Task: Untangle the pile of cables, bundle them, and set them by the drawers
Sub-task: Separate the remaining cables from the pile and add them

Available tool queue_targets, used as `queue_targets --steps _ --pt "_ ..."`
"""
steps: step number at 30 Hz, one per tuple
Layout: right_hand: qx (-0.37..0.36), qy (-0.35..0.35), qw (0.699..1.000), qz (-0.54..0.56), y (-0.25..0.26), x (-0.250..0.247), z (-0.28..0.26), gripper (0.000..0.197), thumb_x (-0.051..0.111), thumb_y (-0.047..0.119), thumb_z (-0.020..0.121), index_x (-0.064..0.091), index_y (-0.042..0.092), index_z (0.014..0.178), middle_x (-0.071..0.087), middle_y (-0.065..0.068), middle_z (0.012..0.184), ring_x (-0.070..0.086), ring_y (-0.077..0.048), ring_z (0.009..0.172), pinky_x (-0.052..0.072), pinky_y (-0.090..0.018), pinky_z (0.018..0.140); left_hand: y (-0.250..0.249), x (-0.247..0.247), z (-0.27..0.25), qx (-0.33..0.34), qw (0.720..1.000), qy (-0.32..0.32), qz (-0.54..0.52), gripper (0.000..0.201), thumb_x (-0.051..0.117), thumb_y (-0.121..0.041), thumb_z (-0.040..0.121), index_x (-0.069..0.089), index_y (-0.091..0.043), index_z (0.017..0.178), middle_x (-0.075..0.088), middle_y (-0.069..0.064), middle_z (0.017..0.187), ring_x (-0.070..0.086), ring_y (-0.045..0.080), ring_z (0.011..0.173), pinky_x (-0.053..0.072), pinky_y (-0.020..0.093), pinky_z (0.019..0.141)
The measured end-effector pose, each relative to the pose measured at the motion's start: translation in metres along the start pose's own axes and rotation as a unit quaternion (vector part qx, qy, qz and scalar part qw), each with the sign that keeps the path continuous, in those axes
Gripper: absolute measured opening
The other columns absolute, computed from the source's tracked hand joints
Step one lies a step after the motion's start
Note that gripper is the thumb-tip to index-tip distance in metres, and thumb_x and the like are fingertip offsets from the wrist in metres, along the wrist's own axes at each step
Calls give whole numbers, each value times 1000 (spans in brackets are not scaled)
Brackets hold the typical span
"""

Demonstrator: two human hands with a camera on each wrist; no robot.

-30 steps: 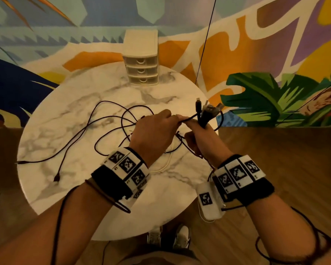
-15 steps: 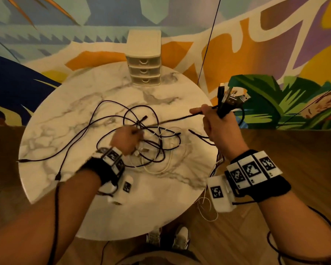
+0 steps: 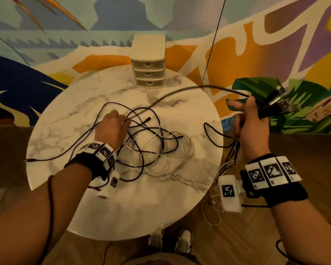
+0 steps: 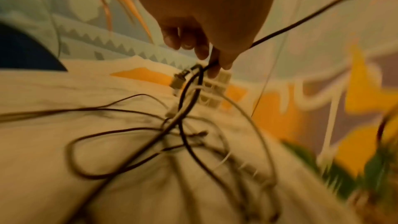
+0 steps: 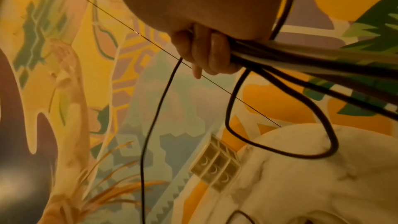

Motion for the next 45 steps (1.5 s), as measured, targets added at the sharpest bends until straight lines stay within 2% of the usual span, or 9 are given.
queue_targets --steps 3,9,13,19,25,29,33,40,45 --pt "23 83 995 -56 -19 27 -19 51 34 43 100 72 10 94 29 1 43 24 -9 37 19 -21 38 -25 -38 10 3 987 -84 -134 26 52 -28 95 67 -7 94 48 8 87 52 25 78 36 29 67" --pt "29 222 966 -131 -33 95 -48 39 42 40 99 67 13 109 28 8 42 26 -8 39 21 -25 42 -124 -41 -20 159 971 12 -176 21 51 -28 94 66 -12 91 61 0 76 56 20 69 44 33 62" --pt "42 214 961 -171 -38 106 -41 37 47 36 97 57 22 64 33 7 39 29 -16 43 22 -34 49 -135 -39 -30 187 960 -4 -208 21 50 -27 93 66 -13 88 54 -11 66 48 7 58 38 22 54" --pt "36 122 991 -32 -24 93 -33 36 43 26 98 59 8 71 31 4 46 25 -11 41 20 -27 43 -84 20 -33 59 979 113 -158 11 52 -25 93 61 -23 86 63 -3 72 58 16 64 45 31 61" --pt "10 41 993 111 16 57 -14 56 40 18 100 63 22 48 28 6 39 20 -9 35 12 -21 39 -19 -15 -3 67 995 -28 -65 19 53 -22 94 66 -10 100 65 11 98 61 33 88 48 38 73" --pt "-10 42 996 78 5 53 -19 40 40 21 100 64 17 69 29 4 42 22 -9 36 16 -20 38 -3 59 -29 -18 983 169 -70 23 50 -25 95 65 -9 100 65 13 98 60 32 93 47 38 77" --pt "4 54 997 46 -13 43 -22 39 38 30 102 69 11 90 30 5 40 22 -10 37 18 -20 38 11 -2 -7 -108 974 -19 -197 24 47 -24 96 65 -10 88 64 4 80 61 25 82 39 27 67" --pt "46 208 973 -87 -44 101 -59 40 47 39 97 62 11 71 33 7 40 29 -9 37 23 -25 44 -153 -41 -42 183 970 3 -158 25 46 -27 94 65 -20 109 67 -2 98 58 15 82 45 28 68" --pt "20 202 972 -121 -45 89 -50 32 47 26 97 71 15 79 34 5 44 31 -9 41 26 -24 45 -129 23 -62 95 960 82 -252 17 52 -21 94 66 -12 99 64 -1 90 58 17 79 35 17 65"
Point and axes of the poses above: each hand's wrist, its own z-axis towards the middle knuckle, its own x-axis out of the palm, y = z × x, the point moved 10 cm from there along z, towards the middle knuckle
